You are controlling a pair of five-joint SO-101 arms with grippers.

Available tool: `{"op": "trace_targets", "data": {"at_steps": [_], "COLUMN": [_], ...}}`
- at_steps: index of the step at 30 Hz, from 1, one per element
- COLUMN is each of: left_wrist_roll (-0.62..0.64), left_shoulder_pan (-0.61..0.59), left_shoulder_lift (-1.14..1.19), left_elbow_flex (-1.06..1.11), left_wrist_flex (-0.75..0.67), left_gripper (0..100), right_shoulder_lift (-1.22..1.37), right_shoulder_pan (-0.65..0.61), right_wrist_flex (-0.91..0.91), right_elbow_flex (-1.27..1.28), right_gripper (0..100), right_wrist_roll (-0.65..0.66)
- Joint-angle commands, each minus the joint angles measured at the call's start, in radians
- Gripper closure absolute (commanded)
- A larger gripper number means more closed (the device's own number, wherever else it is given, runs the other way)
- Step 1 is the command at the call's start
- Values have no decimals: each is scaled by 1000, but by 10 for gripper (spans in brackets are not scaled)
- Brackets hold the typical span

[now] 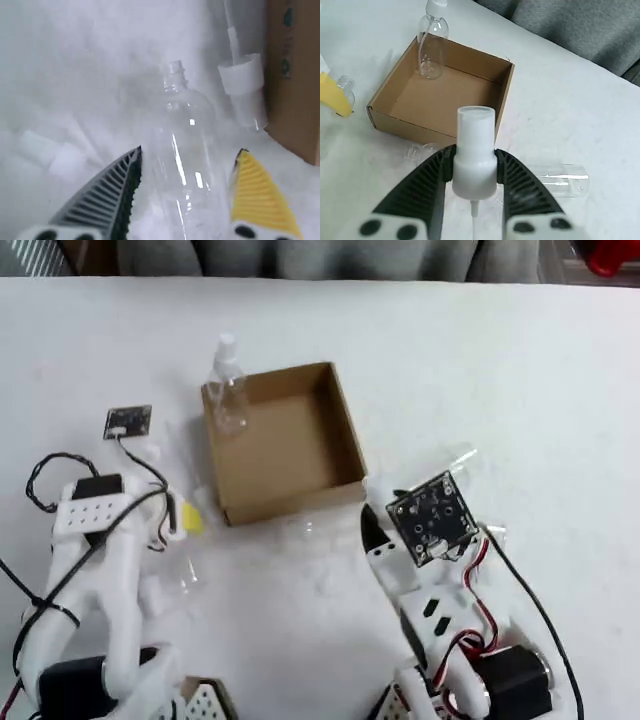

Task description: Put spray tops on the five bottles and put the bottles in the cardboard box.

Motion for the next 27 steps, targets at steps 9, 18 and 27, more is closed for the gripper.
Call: {"op": "trace_targets", "data": {"at_steps": [9,18,27], "left_wrist_roll": [103,103,101], "left_shoulder_pan": [27,35,36], "left_shoulder_lift": [56,94,97], "left_elbow_flex": [-69,-83,-81], "left_wrist_flex": [-61,-66,-91], "left_gripper": [714,820,964], "right_shoulder_lift": [-5,-5,-5], "right_shoulder_pan": [13,13,13], "right_wrist_flex": [7,7,7], "right_elbow_flex": [-3,-2,-2], "right_gripper": [983,983,983], "right_wrist_roll": [0,0,0]}}
